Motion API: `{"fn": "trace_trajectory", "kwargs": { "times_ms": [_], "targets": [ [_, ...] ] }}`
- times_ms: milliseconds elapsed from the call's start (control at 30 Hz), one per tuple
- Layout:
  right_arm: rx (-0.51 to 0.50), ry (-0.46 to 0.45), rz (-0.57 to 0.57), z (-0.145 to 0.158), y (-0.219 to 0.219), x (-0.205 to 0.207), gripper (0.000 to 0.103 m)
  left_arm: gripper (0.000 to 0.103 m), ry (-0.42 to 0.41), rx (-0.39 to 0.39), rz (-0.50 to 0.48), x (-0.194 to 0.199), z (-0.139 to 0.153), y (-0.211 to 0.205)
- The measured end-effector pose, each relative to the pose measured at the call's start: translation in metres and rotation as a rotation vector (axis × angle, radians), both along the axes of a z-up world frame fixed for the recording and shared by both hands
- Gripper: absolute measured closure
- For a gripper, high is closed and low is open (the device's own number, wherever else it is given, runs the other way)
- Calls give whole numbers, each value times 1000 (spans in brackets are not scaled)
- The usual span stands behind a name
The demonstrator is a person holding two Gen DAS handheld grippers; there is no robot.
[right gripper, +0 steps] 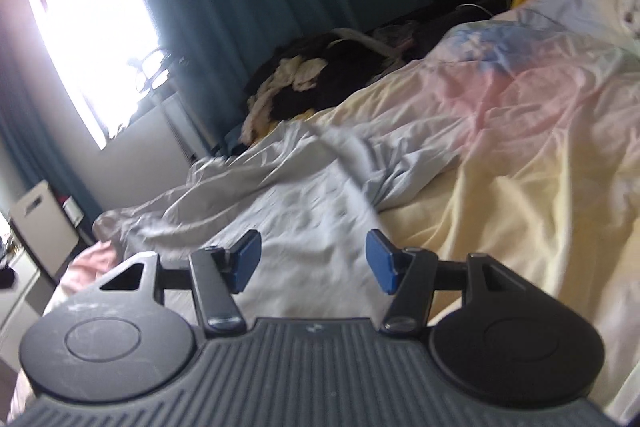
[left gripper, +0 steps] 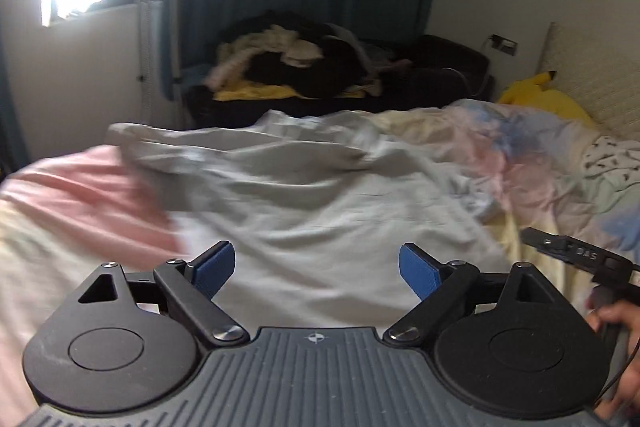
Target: Fold clothes
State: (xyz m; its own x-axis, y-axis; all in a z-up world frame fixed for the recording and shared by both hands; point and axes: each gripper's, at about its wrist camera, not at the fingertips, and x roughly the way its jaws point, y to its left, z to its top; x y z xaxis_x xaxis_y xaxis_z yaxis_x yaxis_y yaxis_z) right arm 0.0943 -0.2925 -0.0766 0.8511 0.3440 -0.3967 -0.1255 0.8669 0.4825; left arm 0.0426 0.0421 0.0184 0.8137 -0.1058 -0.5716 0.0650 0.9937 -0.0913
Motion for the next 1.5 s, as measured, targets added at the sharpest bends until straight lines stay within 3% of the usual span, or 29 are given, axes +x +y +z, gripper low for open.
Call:
{"fn": "trace_trajectory", "kwargs": {
  "times_ms": [133, 267, 333, 500, 633, 733, 767, 800, 833, 933, 1067, 1200, 1400, 1467, 1500],
  "targets": [
    [13, -10, -45, 0, -14, 11, 44, 11, -24, -27, -47, 26, -27, -54],
    [50, 0, -68, -8, -27, 29, 44, 11, -6, -113, -55, 46, -63, -77],
    [100, 41, -90, -19, -35, 48, 44, 11, 0, -128, -48, 52, -80, -80],
    [232, 164, -160, -49, -56, 103, 44, 11, -18, -43, -16, 65, -106, -75],
    [257, 218, -238, -72, -67, 148, 44, 11, 61, -118, 5, 84, -127, -58],
    [278, 209, -274, -83, -70, 169, 53, 11, 100, -164, 4, 92, -137, -52],
    [278, 189, -277, -83, -70, 173, 70, 10, 103, -168, 2, 92, -138, -52],
    [269, 151, -275, -78, -70, 175, 96, 10, 102, -165, -4, 91, -138, -52],
    [256, 102, -271, -72, -70, 177, 99, 10, 101, -162, -10, 90, -138, -53],
    [187, 8, -281, -48, -72, 190, 100, 10, 100, -178, -10, 88, -135, -51],
    [90, -30, -354, -10, -84, 231, 100, 10, 104, -234, 16, 87, -133, -46],
    [-75, -38, -368, 13, -91, 281, 100, 10, 95, -208, 21, 91, -135, -48],
    [-301, 4, -321, -10, -79, 342, 100, 7, 105, -175, 17, 102, -146, -53],
    [-292, -3, -299, -22, -76, 346, 95, 6, 101, -153, 9, 104, -149, -57],
    [-280, -6, -289, -25, -76, 346, 85, 6, 97, -142, 6, 104, -149, -58]
  ]
}}
